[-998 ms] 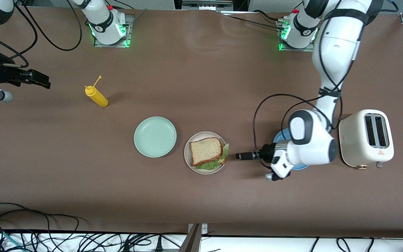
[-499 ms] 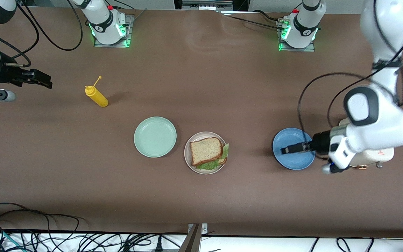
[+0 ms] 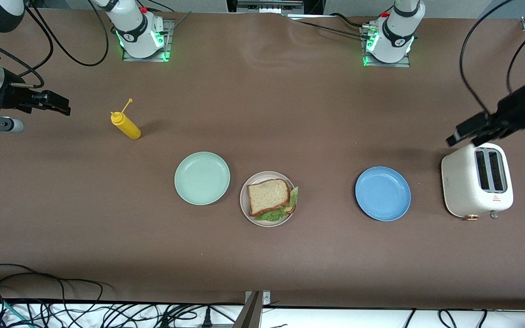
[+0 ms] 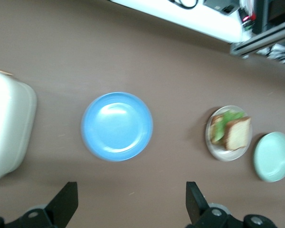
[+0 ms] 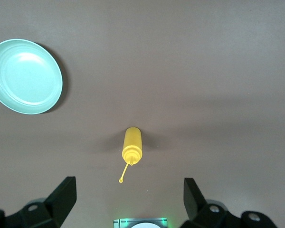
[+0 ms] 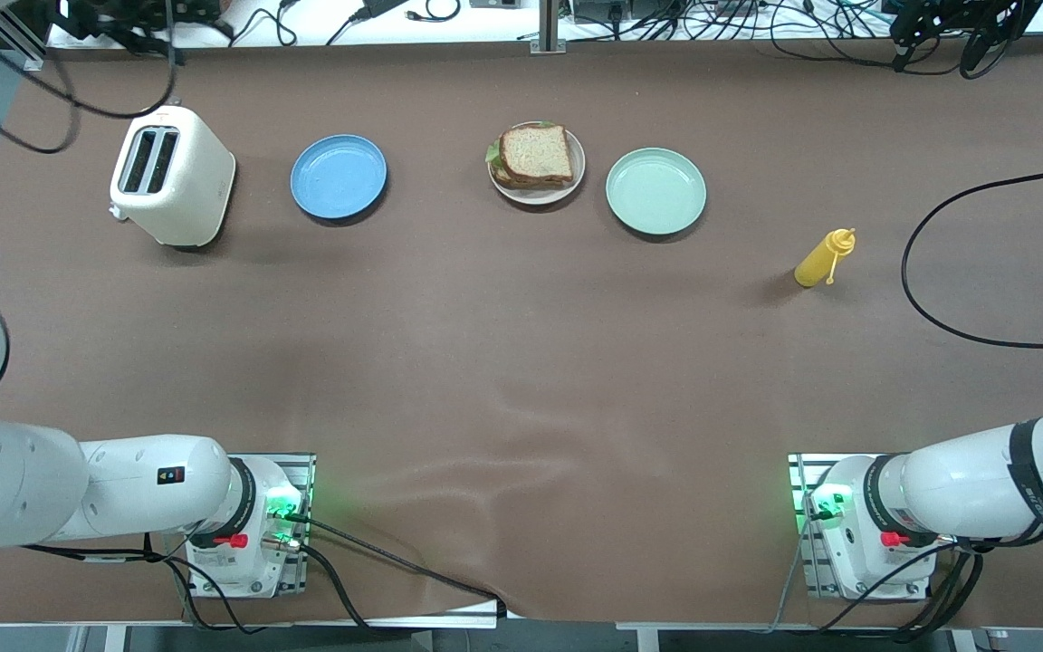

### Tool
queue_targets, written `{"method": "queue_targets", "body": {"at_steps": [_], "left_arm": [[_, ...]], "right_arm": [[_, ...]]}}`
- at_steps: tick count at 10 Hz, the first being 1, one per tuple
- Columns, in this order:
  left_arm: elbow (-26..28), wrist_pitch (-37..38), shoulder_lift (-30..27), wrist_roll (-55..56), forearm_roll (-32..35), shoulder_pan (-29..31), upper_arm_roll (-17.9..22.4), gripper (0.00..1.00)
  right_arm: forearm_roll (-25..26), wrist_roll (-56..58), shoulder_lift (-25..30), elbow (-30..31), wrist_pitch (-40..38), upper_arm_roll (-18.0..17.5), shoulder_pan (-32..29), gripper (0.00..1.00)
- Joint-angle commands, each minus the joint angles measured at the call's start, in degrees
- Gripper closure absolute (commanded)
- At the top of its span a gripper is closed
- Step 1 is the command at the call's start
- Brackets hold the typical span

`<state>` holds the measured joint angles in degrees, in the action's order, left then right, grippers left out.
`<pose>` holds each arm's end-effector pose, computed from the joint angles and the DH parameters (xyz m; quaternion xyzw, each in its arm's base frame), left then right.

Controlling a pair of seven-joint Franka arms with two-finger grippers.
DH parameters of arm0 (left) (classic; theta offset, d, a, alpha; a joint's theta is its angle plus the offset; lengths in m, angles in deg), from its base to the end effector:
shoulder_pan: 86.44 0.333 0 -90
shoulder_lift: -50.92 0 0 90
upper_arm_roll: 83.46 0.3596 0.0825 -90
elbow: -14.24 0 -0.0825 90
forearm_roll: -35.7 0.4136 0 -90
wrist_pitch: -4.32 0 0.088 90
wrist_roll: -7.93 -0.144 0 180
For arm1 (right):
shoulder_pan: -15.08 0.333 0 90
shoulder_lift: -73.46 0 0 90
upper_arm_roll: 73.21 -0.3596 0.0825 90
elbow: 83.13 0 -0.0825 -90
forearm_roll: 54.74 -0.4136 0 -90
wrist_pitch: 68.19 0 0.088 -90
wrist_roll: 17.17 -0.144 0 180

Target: Make sandwich on beige plate with both arms

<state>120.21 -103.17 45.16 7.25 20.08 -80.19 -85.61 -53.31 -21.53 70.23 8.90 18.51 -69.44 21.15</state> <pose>0.5747 0.0104 0.5791 0.9876 0.0620 0.0683 0.1273 0.5872 0.0208 0.5763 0.9970 -0.0178 -0.0736 0.0186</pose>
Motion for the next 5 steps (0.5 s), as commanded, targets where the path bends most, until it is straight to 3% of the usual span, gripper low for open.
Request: {"method": "queue_targets", "body": {"at_steps": [1, 5], "left_arm": [[1.62, 6.03, -5.65, 0.07, 8.66, -0.71, -0.31, 0.0], [-5.84, 21.25, -6.36, 8.58, 16.93, -2.46, 0.05, 0.0]], "right_arm": [[-0.02, -0.73, 0.33, -0.18, -0.21, -0.17, 0.0, 0.0], [-0.02, -0.73, 0.33, -0.27, -0.21, -0.17, 0.0, 0.0]]}}
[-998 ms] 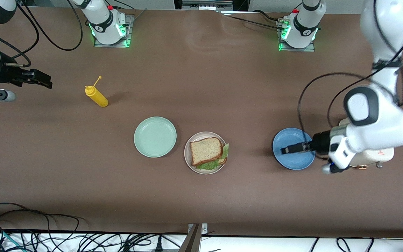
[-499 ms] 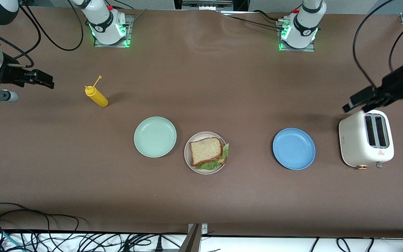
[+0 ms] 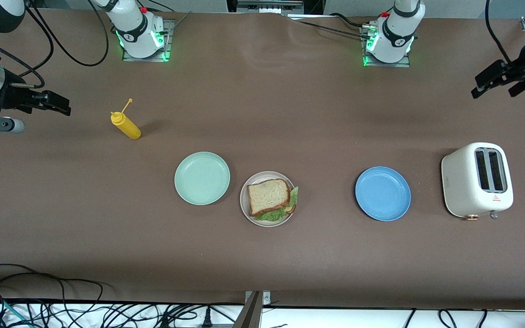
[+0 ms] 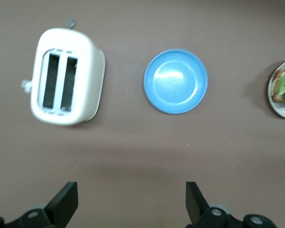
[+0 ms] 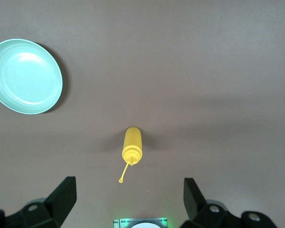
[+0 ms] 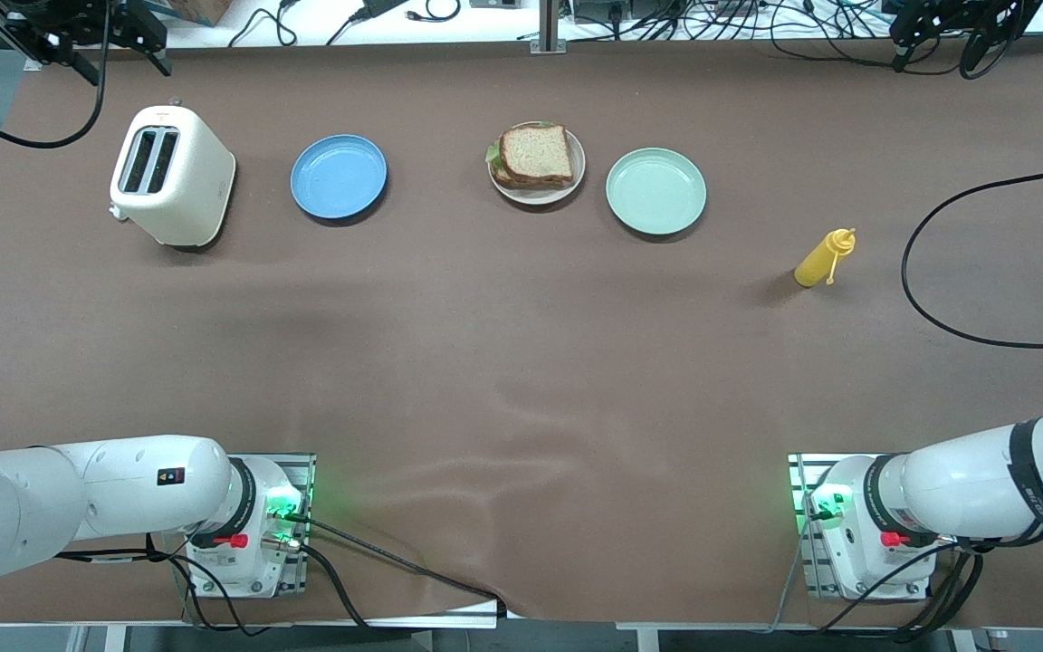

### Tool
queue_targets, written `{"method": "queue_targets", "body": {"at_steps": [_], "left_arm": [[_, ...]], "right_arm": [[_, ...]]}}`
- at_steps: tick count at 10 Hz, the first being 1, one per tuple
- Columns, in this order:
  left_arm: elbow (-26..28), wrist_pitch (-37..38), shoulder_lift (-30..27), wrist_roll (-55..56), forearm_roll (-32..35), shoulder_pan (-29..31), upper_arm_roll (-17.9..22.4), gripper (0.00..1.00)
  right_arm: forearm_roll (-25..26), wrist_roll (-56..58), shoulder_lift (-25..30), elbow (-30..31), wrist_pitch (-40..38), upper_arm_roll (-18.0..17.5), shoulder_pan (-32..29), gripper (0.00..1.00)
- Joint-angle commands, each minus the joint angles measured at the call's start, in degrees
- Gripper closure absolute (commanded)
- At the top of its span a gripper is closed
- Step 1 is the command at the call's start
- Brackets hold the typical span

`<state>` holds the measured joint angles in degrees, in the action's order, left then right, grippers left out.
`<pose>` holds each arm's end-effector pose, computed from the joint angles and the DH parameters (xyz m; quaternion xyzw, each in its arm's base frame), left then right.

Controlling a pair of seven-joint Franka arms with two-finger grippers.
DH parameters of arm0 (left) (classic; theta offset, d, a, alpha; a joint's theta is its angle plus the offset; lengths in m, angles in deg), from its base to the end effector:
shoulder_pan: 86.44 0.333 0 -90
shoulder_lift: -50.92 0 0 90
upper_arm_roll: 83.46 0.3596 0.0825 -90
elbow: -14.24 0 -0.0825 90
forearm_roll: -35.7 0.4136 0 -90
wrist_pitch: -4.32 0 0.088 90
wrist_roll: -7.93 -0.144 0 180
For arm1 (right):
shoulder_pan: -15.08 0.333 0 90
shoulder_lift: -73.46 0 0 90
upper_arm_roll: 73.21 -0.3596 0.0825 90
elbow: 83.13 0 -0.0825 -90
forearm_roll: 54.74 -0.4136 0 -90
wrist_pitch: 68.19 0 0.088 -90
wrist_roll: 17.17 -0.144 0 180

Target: Make sandwich on beige plate with both arms

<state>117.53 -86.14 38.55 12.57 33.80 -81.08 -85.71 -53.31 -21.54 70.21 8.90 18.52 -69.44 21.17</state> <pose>0.5049 0.0206 0.6330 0.9976 0.0682 -0.0043 0.0123 0.5874 0.0210 0.5761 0.9969 -0.0177 -0.0737 0.0187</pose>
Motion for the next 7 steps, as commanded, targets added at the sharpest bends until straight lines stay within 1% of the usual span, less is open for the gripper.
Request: {"method": "queue_targets", "body": {"at_steps": [1, 3, 4, 7], "left_arm": [[-3.1, 4.59, 0.24, 3.44, 3.22, -1.58, 0.06, 0.0], [-3.53, 5.99, 1.11, 3.62, 3.22, -1.75, -0.29, 0.0], [-5.02, 6.35, 1.99, 3.8, 3.13, -1.49, -0.29, 0.0], [-5.38, 6.35, 2.62, 3.8, 3.04, -1.58, -0.29, 0.0]], "right_arm": [[-0.02, -0.73, 0.35, -0.27, -0.22, -0.17, -0.02, 0.0], [-0.02, -0.73, 0.35, -0.27, -0.22, -0.17, -0.02, 0.0], [-0.02, -0.73, 0.35, -0.27, -0.14, -0.17, -0.02, 0.0], [-0.1, -0.73, 0.26, -0.18, -0.13, -0.17, -0.02, 0.0]]}}
